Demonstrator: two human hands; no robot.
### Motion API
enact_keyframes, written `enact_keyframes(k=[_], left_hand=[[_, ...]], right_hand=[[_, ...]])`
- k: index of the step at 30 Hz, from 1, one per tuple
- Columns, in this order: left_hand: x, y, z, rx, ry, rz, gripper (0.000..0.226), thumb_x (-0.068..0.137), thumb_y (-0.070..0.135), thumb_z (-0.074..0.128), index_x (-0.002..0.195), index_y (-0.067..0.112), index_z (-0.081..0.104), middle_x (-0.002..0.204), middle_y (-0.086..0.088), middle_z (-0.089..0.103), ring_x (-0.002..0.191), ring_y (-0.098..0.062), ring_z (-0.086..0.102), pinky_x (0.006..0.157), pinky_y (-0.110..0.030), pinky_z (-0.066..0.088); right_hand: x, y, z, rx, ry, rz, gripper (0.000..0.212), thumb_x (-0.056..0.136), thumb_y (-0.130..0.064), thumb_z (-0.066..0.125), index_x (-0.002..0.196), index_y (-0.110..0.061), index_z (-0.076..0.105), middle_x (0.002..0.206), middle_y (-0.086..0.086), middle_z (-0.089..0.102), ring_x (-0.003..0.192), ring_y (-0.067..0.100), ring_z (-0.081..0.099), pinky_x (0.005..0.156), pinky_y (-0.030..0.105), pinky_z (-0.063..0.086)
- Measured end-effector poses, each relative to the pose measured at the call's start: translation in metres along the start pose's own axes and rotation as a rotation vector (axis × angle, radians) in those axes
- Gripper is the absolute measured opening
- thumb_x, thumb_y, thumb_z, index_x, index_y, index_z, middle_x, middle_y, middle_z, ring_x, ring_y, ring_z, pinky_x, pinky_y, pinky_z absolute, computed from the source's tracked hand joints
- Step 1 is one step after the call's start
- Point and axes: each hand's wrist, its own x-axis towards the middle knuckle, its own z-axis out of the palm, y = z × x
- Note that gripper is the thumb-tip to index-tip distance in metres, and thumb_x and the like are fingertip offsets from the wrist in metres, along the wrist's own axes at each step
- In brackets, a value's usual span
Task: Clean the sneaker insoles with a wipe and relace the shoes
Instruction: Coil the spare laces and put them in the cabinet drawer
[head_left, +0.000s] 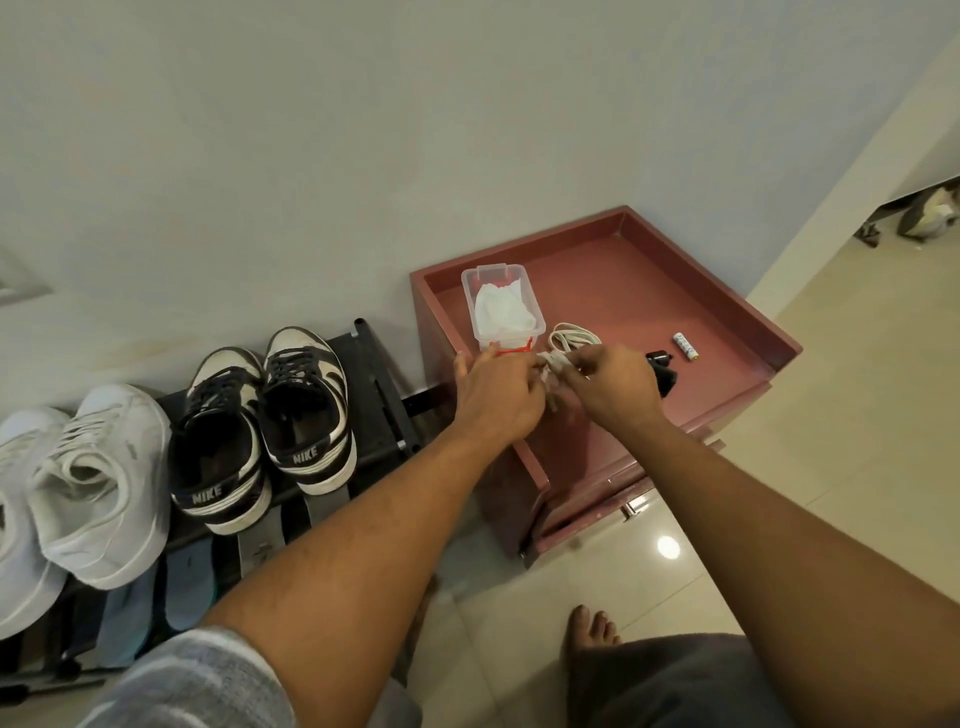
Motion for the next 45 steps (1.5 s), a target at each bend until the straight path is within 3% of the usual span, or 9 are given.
enact_keyframes(k=[6, 9, 12, 16, 19, 26, 32, 41, 45], left_hand=[[0.006, 0.016, -0.004, -0.442, 0.094, -0.067, 0.027, 0.105, 0.038, 0.062, 0.127, 0.031, 0.076, 0.119, 0.012, 0.078, 0.112, -0.012, 0.071, 0.101, -0.041, 0.056], [0.007, 0.026, -0.008, -0.808, 0.041, -0.186, 0.015, 0.104, 0.025, 0.069, 0.117, 0.023, 0.078, 0.108, 0.006, 0.080, 0.098, -0.011, 0.076, 0.080, -0.024, 0.062], [0.008, 0.033, -0.013, -1.052, -0.015, -0.237, 0.014, 0.100, 0.005, 0.072, 0.109, 0.015, 0.076, 0.098, -0.008, 0.082, 0.092, -0.021, 0.080, 0.084, -0.034, 0.066], [0.009, 0.035, -0.015, -0.987, -0.063, -0.135, 0.018, 0.101, 0.003, 0.070, 0.117, 0.009, 0.076, 0.096, -0.010, 0.077, 0.085, -0.014, 0.076, 0.077, -0.026, 0.063], [0.007, 0.040, -0.015, -0.876, -0.171, -0.032, 0.014, 0.107, 0.019, 0.064, 0.115, 0.018, 0.075, 0.095, -0.013, 0.074, 0.082, -0.020, 0.068, 0.067, -0.025, 0.057], [0.011, 0.036, -0.014, -0.868, -0.107, -0.080, 0.027, 0.111, 0.032, 0.058, 0.104, 0.013, 0.074, 0.093, -0.011, 0.080, 0.094, -0.034, 0.078, 0.091, -0.053, 0.064], [0.019, 0.024, -0.017, -0.881, 0.105, -0.156, 0.019, 0.111, 0.017, 0.055, 0.102, 0.012, 0.071, 0.069, 0.014, 0.070, 0.065, -0.011, 0.070, 0.059, -0.023, 0.054], [0.027, 0.019, -0.008, -0.849, 0.254, -0.231, 0.018, 0.108, 0.025, 0.060, 0.099, 0.022, 0.075, 0.096, 0.007, 0.076, 0.093, -0.014, 0.072, 0.086, -0.038, 0.062], [0.032, 0.015, -0.014, -0.851, 0.326, -0.286, 0.017, 0.107, 0.029, 0.061, 0.102, 0.021, 0.076, 0.097, 0.009, 0.075, 0.090, -0.011, 0.071, 0.081, -0.036, 0.062]], right_hand=[[-0.011, -0.004, -0.032, 0.192, 0.044, -0.117, 0.020, 0.096, -0.042, 0.072, 0.108, -0.029, 0.082, 0.065, -0.014, 0.068, 0.061, -0.003, 0.060, 0.053, 0.010, 0.034], [-0.015, -0.007, -0.037, 0.343, 0.011, -0.090, 0.016, 0.097, -0.039, 0.072, 0.101, -0.027, 0.083, 0.073, -0.012, 0.074, 0.063, 0.000, 0.065, 0.056, 0.013, 0.041], [-0.014, -0.004, -0.041, 0.585, -0.017, 0.006, 0.017, 0.098, -0.036, 0.072, 0.090, -0.023, 0.079, 0.072, 0.000, 0.076, 0.062, 0.008, 0.067, 0.058, 0.022, 0.049], [-0.014, 0.000, -0.042, 0.736, -0.024, 0.035, 0.024, 0.095, -0.045, 0.071, 0.089, -0.023, 0.080, 0.075, 0.023, 0.070, 0.063, 0.025, 0.055, 0.062, 0.039, 0.046], [-0.013, -0.005, -0.047, 0.805, -0.086, 0.027, 0.021, 0.102, -0.028, 0.067, 0.091, -0.015, 0.078, 0.062, 0.001, 0.066, 0.058, 0.012, 0.052, 0.057, 0.029, 0.044], [-0.013, -0.014, -0.053, 0.875, -0.118, 0.006, 0.026, 0.105, -0.027, 0.062, 0.102, -0.006, 0.077, 0.057, -0.013, 0.061, 0.052, 0.001, 0.048, 0.050, 0.014, 0.040], [-0.014, -0.008, -0.057, 0.825, -0.303, 0.085, 0.043, 0.108, -0.039, 0.053, 0.090, -0.004, 0.071, 0.056, -0.009, 0.041, 0.051, 0.008, 0.032, 0.046, 0.018, 0.029], [-0.014, 0.017, -0.038, 0.528, -0.320, 0.057, 0.039, 0.099, -0.053, 0.063, 0.084, -0.020, 0.077, 0.066, 0.002, 0.047, 0.062, 0.022, 0.039, 0.058, 0.034, 0.036], [-0.017, 0.018, -0.037, 0.535, -0.436, 0.125, 0.052, 0.107, -0.050, 0.050, 0.079, -0.015, 0.076, 0.063, -0.004, 0.048, 0.054, 0.013, 0.038, 0.051, 0.025, 0.035]])
